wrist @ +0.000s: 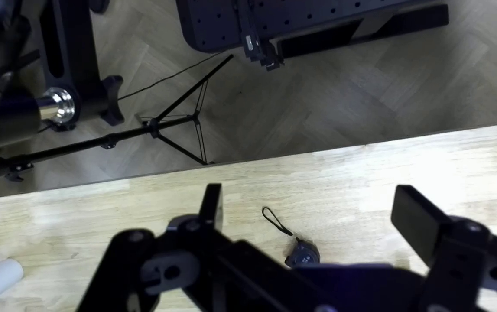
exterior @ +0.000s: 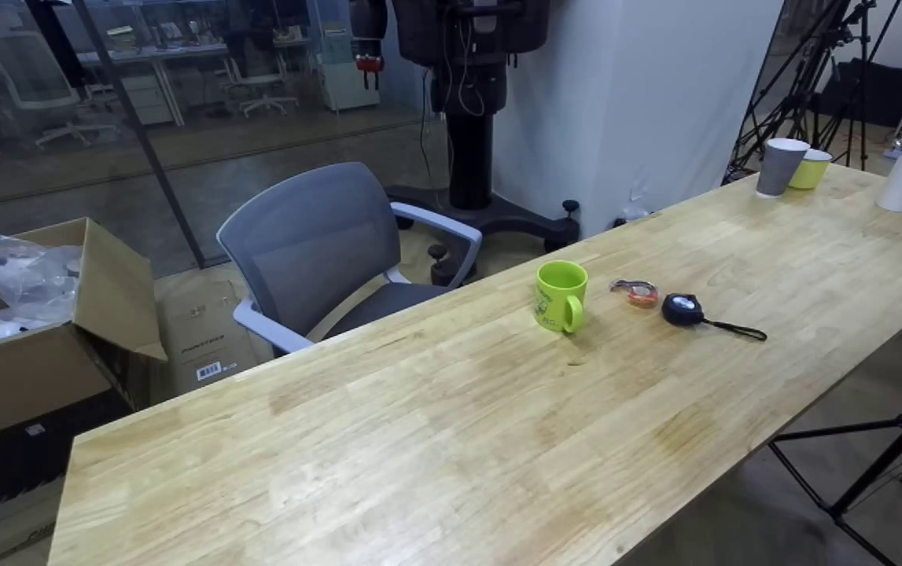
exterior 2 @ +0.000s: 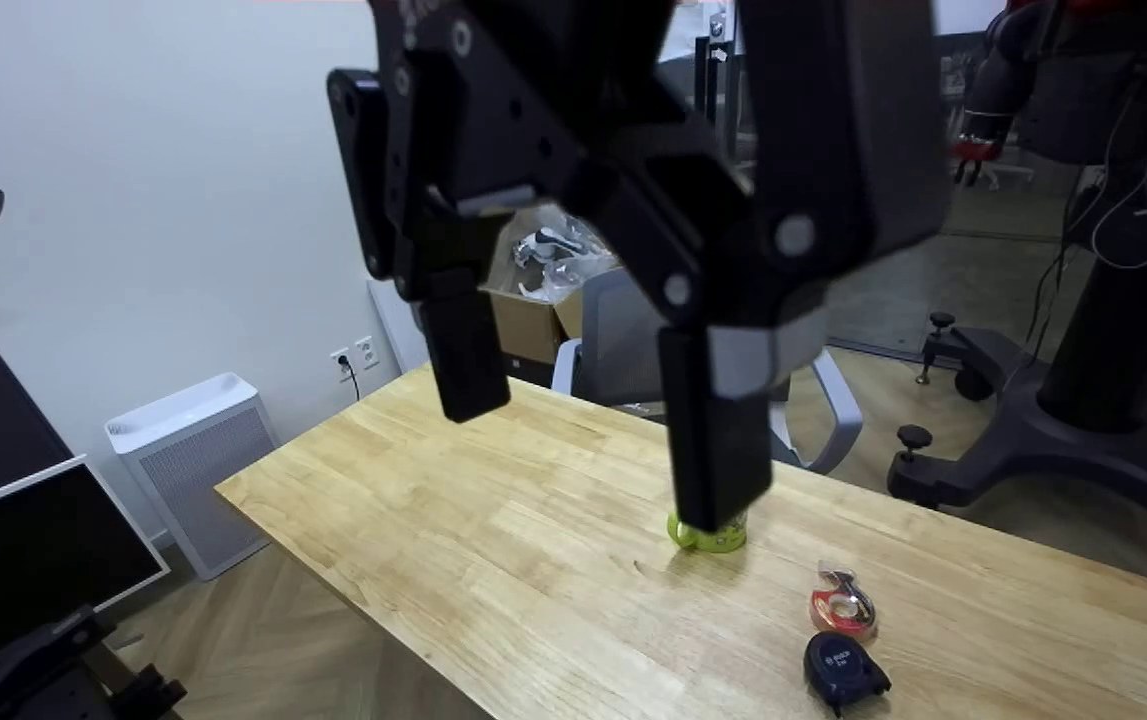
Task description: Move the green mug to the left
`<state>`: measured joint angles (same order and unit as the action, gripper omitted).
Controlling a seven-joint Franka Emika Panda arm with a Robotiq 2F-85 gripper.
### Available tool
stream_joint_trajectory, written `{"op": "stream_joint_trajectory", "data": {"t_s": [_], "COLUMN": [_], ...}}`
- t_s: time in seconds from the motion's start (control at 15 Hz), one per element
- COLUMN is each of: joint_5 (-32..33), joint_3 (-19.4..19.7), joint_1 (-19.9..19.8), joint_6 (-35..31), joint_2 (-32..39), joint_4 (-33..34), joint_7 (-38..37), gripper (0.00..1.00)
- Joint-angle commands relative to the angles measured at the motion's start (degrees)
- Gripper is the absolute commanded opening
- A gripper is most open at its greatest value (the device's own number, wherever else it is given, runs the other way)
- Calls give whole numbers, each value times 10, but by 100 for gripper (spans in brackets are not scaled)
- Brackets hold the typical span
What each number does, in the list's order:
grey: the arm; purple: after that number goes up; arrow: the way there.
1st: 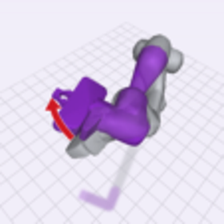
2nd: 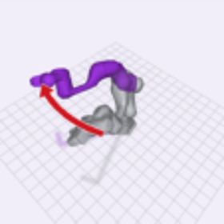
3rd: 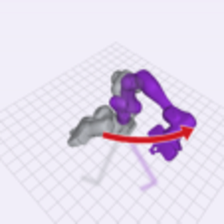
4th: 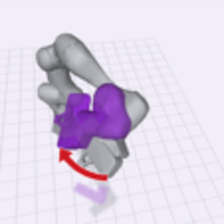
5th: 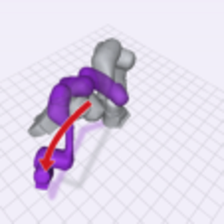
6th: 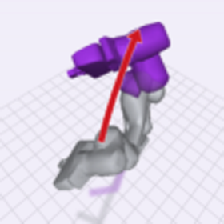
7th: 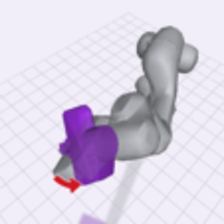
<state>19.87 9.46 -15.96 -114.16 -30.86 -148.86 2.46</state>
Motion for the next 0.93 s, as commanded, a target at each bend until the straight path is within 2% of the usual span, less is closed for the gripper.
{"op": "stream_joint_trajectory", "data": {"t_s": [0.0,0.4,0.87], "joint_5": [-19,-65,-103], "joint_3": [15,26,32], "joint_1": [17,27,26], "joint_6": [-66,-204,-256], "joint_2": [22,100,251], "joint_4": [-7,-1,79], "joint_7": [4,24,47], "gripper": [100,100,100]}}
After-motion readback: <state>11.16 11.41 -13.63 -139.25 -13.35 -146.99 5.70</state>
